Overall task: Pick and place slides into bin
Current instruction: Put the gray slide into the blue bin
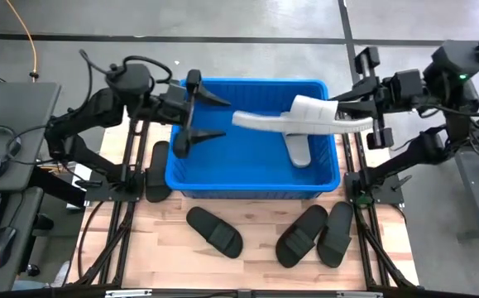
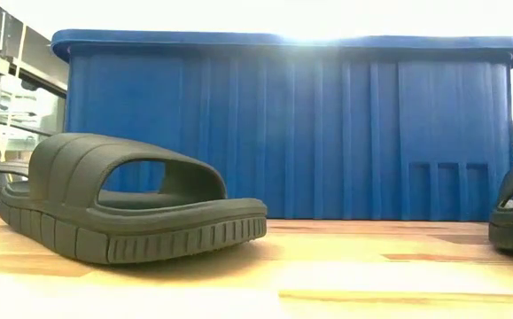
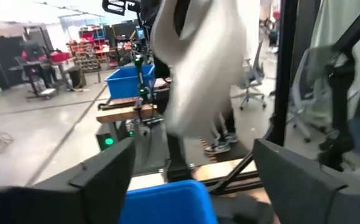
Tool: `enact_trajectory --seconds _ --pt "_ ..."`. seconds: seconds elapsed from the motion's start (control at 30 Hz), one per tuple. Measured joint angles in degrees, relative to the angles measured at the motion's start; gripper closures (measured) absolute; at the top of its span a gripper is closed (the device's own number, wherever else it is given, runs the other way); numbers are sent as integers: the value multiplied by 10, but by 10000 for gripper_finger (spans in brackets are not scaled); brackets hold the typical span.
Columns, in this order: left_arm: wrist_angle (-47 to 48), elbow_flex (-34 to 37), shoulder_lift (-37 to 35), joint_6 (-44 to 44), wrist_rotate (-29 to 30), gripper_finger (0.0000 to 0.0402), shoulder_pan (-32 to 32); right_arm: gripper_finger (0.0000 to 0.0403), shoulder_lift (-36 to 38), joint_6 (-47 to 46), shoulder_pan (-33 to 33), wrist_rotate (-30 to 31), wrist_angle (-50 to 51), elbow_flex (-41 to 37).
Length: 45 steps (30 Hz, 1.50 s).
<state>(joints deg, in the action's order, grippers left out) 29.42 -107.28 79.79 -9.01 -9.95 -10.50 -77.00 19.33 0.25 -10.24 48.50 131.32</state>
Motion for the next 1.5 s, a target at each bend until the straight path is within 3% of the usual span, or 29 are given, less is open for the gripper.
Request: enact_trajectory --seconds 0.13,0.3,1.0,1.3,1.5 --pt "-15 0 13 -19 3 50 0 403 -5 1 -18 -15 1 0" --pt "-38 0 17 -28 3 64 0 403 -7 -12 -36 -39 1 -1" --pt "-51 0 17 -36 0 237 0 403 -30 -7 -44 -69 -35 -2" --pt "-57 0 17 -65 -13 362 1 402 -29 -10 -44 -55 -35 -2" --pt "-56 0 16 -69 -17 363 0 361 -26 -20 -44 0 -19 -1"
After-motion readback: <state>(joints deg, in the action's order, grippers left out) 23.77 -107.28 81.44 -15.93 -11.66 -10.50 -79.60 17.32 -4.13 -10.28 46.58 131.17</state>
